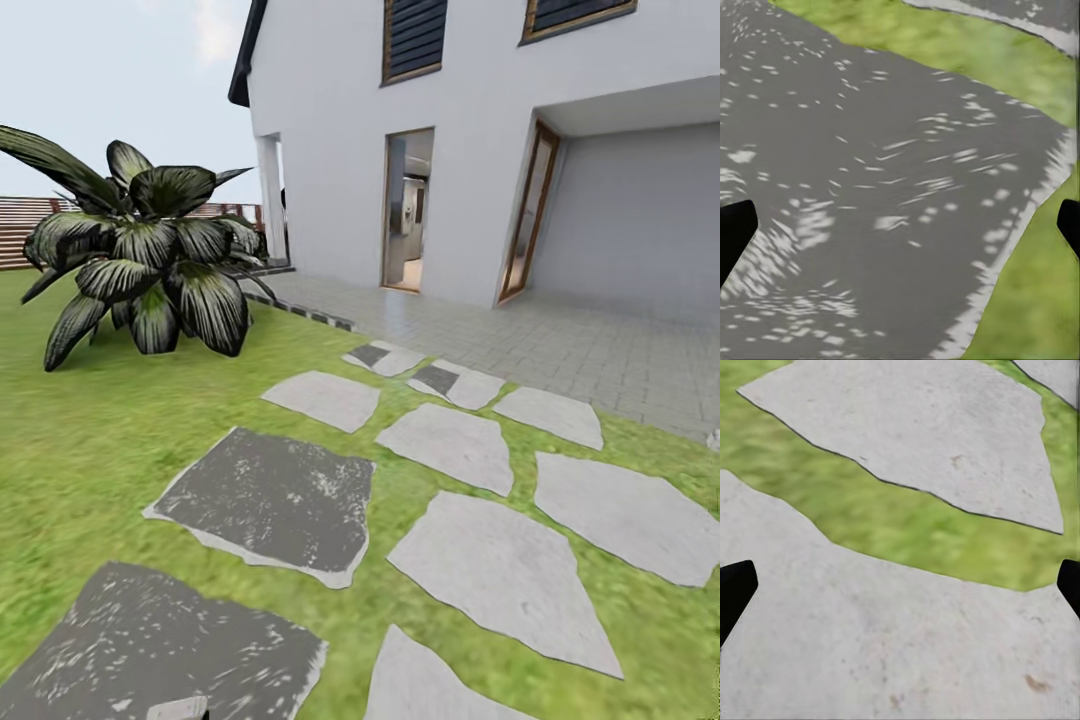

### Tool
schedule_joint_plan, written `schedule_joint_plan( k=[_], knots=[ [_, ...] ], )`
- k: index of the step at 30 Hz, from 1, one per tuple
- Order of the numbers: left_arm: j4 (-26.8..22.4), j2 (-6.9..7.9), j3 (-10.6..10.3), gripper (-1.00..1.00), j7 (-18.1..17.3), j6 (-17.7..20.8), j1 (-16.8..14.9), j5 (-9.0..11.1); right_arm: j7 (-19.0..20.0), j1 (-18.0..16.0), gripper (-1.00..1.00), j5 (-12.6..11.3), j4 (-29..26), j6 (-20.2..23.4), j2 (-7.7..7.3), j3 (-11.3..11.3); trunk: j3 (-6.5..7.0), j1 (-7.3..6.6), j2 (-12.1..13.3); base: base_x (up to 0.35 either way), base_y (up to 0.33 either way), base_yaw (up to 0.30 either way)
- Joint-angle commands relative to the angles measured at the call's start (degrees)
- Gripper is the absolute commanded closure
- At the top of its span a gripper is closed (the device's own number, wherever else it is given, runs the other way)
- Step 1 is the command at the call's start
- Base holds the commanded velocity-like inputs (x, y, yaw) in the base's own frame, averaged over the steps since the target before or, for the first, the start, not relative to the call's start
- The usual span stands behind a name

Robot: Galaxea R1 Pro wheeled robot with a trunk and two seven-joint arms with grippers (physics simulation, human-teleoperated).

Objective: In the garden, pick up the pesticide atomizer on the floor and spray pesticide onto both trees until each tree trunk is fully covered.

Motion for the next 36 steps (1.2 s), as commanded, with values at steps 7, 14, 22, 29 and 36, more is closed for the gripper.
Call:
schedule_joint_plan(
  k=[7, 14, 22, 29, 36],
  knots=[
    [0.0, 0.0, 0.0, -1.0, 0.0, 0.0, 0.0, 0.0, 0.0, 0.0, -1.0, 0.0, 0.0, 0.0, -0.03, 0.0, 0.0, 0.0, 0.0, 0.309, 0.121, -0.265],
    [0.1, 0.0, 0.0, -1.0, 0.0, 0.0, 0.0, -0.1, 0.0, 0.0, -1.0, 0.0, 0.0, 0.0, -0.02, 0.0, 0.0, 0.0, 0.0, 0.337, 0.003, -0.265],
    [0.1, 0.0, 0.0, -1.0, 0.0, 0.0, 0.0, 0.0, 0.0, 0.0, -1.0, 0.0, 0.0, 0.0, 0.01, 0.0, 0.0, 0.0, 0.0, 0.338, 0.0, -0.265],
    [0.1, 0.0, 0.0, -1.0, 0.0, 0.0, 0.0, 0.0, 0.0, 0.0, -1.0, 0.0, 0.0, 0.0, -0.02, 0.0, 0.0, 0.0, 0.0, 0.339, 0.0, -0.265],
    [0.0, 0.0, 0.0, -1.0, 0.0, 0.0, 0.0, 0.0, 0.0, 0.0, -1.0, 0.0, 0.0, 0.0, -0.04, 0.0, 0.0, 0.0, 0.0, 0.339, 0.0, -0.265]
  ],
)
